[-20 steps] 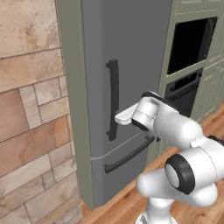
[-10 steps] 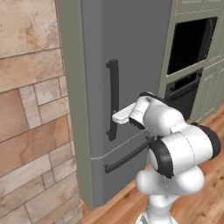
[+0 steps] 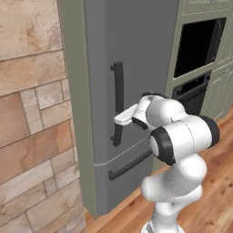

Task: Place one of the steaks on the plate and the other in the bowl. Then place the bowl in the fridge.

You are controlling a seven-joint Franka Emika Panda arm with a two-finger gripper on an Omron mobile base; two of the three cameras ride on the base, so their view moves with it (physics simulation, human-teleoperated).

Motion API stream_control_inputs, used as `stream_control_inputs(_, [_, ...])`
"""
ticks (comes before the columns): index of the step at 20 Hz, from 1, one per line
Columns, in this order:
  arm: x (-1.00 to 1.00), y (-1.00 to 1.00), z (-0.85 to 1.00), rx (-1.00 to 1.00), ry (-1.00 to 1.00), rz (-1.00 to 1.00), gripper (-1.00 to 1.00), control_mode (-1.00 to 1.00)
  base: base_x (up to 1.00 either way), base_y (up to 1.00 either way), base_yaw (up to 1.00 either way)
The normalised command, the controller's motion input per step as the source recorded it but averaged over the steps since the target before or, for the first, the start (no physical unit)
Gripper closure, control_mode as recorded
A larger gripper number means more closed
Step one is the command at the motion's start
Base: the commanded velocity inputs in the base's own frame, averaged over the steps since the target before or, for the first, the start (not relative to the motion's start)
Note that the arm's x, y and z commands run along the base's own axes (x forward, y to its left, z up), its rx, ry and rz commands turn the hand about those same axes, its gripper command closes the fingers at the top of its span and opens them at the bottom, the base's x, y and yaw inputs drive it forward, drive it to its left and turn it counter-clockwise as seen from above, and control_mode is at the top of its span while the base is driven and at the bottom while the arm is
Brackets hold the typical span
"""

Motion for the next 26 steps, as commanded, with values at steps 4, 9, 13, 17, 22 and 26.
stream_control_inputs(4, [0.49, 0.31, -0.12, 0.0, 0.02, 0.03, -1.0, -1.0, 0.0, 0.0, 0.0])
stream_control_inputs(9, [0.32, 0.21, -0.1, 0.0, 0.05, 0.0, 1.0, -1.0, 0.0, 0.0, 0.0])
stream_control_inputs(13, [-0.11, -0.86, 0.0, 0.04, 0.01, -0.02, 1.0, -1.0, 0.0, 0.0, 0.0])
stream_control_inputs(17, [-0.06, -1.0, -0.14, 0.07, 0.11, -0.23, 1.0, -1.0, 0.0, 0.0, 0.0])
stream_control_inputs(22, [0.0, -1.0, -0.35, 0.04, 0.38, -0.52, 1.0, -1.0, 0.0, 0.0, 0.0])
stream_control_inputs(26, [0.0, -1.0, -0.31, 0.06, 0.45, -0.54, 1.0, -1.0, 0.0, 0.0, 0.0])
